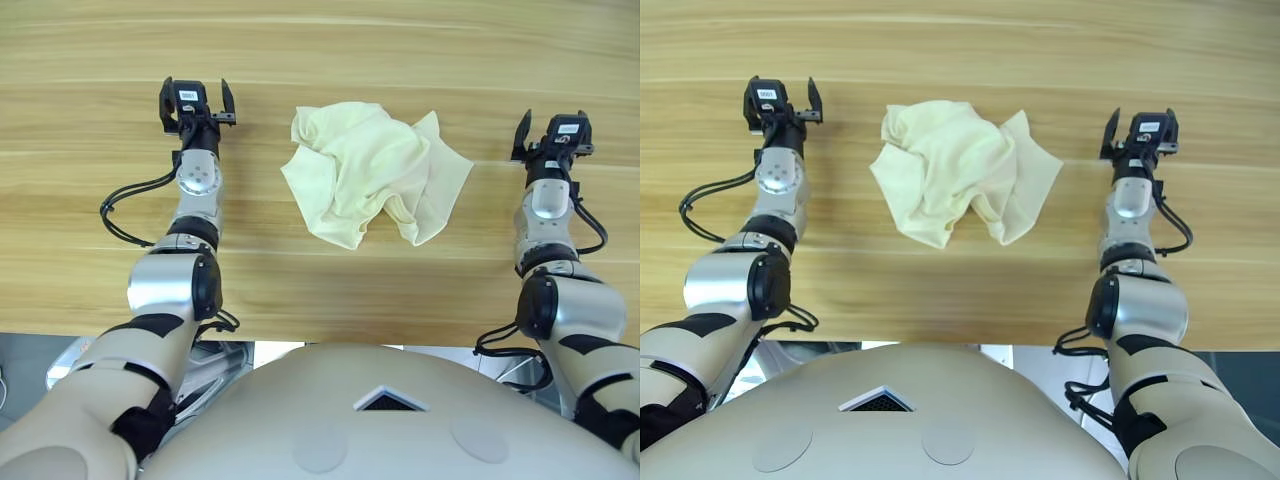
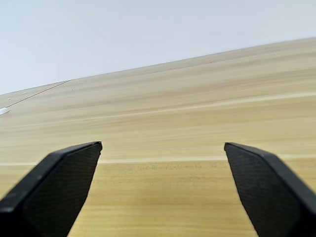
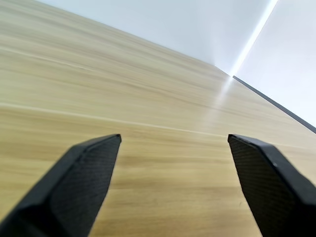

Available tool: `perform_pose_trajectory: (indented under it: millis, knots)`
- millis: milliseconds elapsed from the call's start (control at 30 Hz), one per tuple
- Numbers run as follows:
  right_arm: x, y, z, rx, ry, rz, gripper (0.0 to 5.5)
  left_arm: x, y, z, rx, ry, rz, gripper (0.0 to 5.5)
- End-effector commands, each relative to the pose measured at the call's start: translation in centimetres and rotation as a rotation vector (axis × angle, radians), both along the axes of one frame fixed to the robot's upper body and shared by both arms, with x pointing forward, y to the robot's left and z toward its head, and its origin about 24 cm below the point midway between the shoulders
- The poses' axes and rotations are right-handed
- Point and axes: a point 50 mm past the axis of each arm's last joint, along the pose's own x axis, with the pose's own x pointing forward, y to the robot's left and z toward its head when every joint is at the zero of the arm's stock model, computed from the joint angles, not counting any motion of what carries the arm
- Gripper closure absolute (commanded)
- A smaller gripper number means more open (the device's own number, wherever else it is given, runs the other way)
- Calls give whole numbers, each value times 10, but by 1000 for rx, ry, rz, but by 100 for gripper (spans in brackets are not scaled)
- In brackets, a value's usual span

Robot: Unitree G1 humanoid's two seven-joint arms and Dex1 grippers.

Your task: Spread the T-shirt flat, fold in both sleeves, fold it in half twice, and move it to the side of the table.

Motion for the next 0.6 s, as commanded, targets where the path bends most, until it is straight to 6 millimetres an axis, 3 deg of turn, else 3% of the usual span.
perform_pose_trajectory:
  millis: [33, 600]
  knots:
    - [1, 0, 1, -2, -8, -6, 148, 3, 1, 4, 8, -13, -1, 90]
    - [2, 2, 2, -18, -9, -3, 148, 4, 0, 5, 15, -15, -2, 90]
